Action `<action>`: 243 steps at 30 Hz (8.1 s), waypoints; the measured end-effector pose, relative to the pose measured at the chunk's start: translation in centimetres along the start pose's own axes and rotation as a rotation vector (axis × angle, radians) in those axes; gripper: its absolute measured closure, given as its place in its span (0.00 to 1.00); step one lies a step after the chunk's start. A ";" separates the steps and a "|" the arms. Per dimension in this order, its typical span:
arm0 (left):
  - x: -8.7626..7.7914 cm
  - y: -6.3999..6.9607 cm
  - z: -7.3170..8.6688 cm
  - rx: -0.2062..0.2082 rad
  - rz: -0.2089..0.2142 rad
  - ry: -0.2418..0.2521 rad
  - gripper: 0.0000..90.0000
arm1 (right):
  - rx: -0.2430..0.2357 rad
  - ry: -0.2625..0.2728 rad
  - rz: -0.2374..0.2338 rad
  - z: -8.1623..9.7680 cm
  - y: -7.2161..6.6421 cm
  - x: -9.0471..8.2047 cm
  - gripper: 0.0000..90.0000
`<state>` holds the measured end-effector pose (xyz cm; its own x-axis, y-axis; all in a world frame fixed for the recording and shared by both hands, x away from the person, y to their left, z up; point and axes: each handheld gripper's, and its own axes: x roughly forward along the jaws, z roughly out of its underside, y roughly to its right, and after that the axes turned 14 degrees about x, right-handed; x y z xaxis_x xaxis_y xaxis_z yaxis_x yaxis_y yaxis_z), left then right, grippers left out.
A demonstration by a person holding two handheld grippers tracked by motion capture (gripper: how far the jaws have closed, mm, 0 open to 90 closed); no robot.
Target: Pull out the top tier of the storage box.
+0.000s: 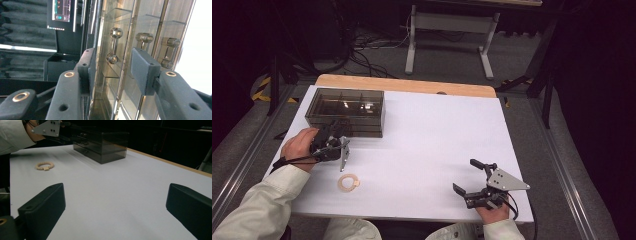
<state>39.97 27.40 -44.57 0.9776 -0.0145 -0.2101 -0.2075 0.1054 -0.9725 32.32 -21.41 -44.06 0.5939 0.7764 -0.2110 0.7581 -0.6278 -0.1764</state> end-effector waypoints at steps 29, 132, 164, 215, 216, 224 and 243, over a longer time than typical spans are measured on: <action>0.6 0.5 -0.1 0.039 -0.049 -0.019 0.89 | 0.001 -0.003 -0.005 0.0 0.0 0.0 0.03; -5.9 -3.7 1.7 -0.323 0.165 0.268 0.60 | 0.003 -0.013 -0.002 0.1 0.1 0.2 0.03; -5.2 -7.6 6.5 -1.058 0.495 0.574 0.29 | 0.006 -0.013 0.001 0.1 0.1 0.2 0.04; -0.6 -12.7 7.3 -0.687 0.879 0.654 0.28 | 0.015 -0.010 -0.016 0.1 0.1 0.2 0.04; -0.5 -12.7 7.2 -0.681 0.881 0.644 0.28 | 0.016 -0.010 -0.016 0.1 0.2 0.2 0.04; 0.5 -13.0 6.2 -0.650 0.916 0.575 0.27 | 0.018 -0.011 -0.017 0.1 0.2 0.2 0.04; 3.0 -13.0 5.2 -0.589 0.984 0.497 0.33 | 0.011 -0.009 -0.016 0.1 0.2 0.2 0.04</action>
<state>45.83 31.12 -32.02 0.3057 -0.5691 -0.7634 -0.9521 -0.1744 -0.2513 32.57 -21.41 -44.28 0.5792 0.7860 -0.2163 0.7644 -0.6158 -0.1909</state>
